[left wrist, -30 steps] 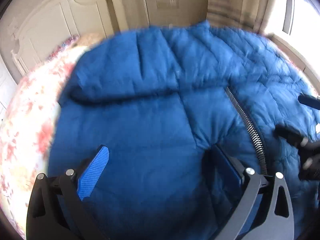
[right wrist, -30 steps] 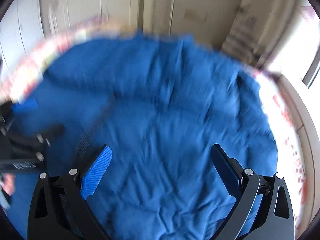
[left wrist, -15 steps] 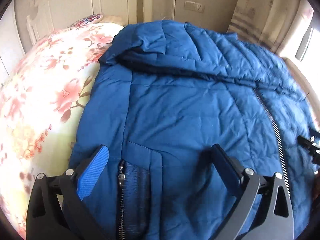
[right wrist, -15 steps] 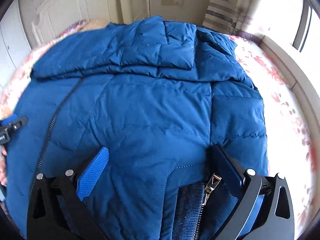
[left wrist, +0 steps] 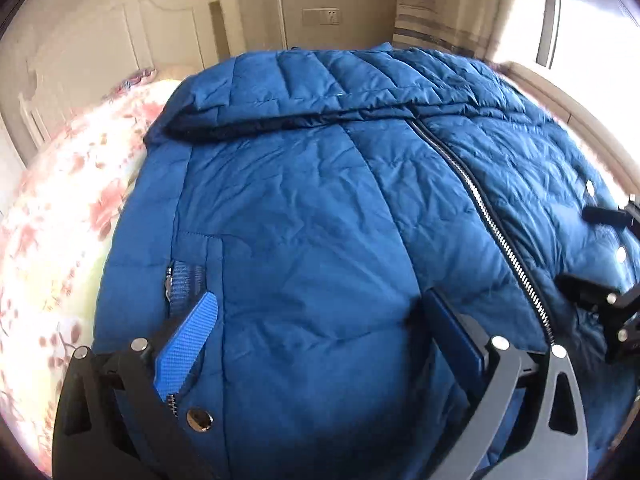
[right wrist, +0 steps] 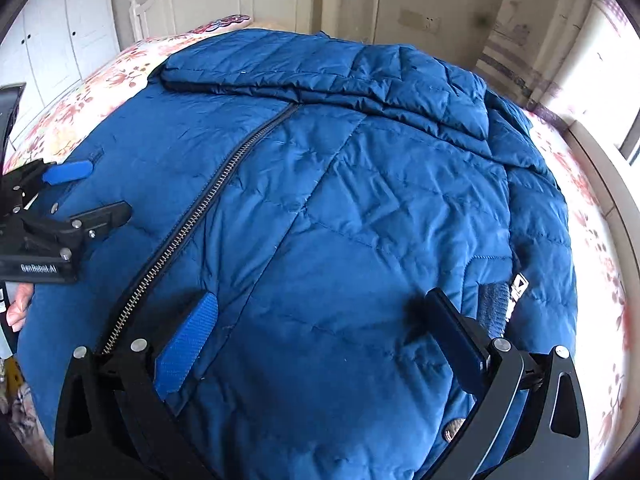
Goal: Fold large clothes
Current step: 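Move both grippers toward the jacket hem, then grasp the ribbed jacket hem with both grippers and lift it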
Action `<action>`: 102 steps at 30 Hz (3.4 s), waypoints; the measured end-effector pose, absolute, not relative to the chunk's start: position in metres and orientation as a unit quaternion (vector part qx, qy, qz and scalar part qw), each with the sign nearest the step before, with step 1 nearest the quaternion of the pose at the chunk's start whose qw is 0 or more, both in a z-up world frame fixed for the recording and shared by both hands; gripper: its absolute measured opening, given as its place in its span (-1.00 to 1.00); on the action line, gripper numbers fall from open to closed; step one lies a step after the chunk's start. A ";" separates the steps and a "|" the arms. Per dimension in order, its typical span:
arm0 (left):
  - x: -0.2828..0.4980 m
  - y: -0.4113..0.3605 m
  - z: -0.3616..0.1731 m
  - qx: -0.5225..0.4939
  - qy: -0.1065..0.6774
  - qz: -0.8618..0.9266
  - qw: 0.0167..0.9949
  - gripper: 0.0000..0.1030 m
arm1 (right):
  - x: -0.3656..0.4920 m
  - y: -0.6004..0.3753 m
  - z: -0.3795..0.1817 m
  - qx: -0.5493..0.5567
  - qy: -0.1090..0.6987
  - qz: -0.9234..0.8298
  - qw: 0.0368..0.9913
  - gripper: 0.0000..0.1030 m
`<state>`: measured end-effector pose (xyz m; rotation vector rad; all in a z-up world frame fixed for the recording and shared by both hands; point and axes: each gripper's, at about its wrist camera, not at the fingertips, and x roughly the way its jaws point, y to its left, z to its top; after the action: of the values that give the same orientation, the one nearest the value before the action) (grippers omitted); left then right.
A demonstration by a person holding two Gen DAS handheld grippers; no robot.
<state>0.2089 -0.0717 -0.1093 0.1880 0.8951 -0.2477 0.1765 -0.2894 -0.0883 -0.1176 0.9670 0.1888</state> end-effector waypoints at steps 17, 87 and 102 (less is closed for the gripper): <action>0.125 -0.058 -0.087 0.096 0.389 -0.143 0.905 0.95 | 0.094 -0.272 -0.078 -0.077 0.425 0.134 0.892 0.91; 0.018 0.095 -0.098 -0.125 0.359 -0.176 0.908 0.16 | -0.057 -0.427 -0.117 0.235 0.307 0.165 0.907 -0.23; 0.035 0.088 -0.111 -0.115 0.370 -0.171 0.906 -0.26 | -0.059 -0.433 -0.118 0.228 0.294 0.142 0.917 -0.06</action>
<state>0.0355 0.0877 -0.1107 -0.2375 0.7633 -0.3527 -0.0594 -0.4329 -0.1180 0.4700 0.6054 0.2912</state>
